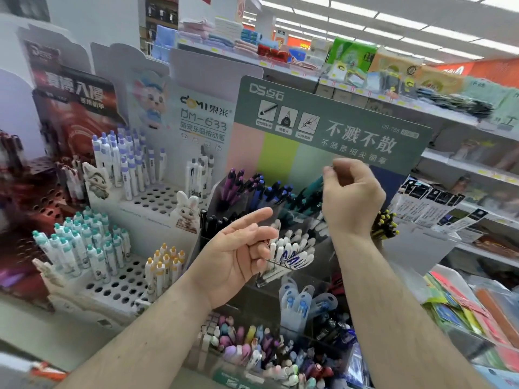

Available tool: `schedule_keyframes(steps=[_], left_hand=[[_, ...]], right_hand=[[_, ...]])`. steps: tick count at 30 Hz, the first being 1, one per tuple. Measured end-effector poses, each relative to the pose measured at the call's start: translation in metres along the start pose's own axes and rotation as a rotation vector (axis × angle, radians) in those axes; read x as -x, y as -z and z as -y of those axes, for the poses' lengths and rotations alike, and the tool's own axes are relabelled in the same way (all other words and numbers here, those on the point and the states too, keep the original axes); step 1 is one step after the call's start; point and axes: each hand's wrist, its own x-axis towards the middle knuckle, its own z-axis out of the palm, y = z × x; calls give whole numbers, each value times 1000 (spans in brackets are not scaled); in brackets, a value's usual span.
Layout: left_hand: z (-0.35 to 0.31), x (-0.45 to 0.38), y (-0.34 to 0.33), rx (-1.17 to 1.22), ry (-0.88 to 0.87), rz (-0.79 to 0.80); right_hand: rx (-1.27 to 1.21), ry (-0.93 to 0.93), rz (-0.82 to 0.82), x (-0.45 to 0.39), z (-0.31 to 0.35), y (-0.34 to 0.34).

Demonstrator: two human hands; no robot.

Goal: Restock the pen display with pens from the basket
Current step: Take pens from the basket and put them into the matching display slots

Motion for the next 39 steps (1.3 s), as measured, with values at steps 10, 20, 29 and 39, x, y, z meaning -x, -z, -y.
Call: schedule_keyframes(steps=[10,20,29,39], left_hand=[[-5,11,13,-48,-1,7],[-10,33,23,-216,9,-118],[-37,112,67,-448,-80,-381],[-40,247,133,-656,5,-870]], right_hand=[[489,-250,511,-9,19,-18],[309,-1,306,36,44,-11],[-371,-258,761,171,100,-61],[-417,-309,1270,310,137,-103]])
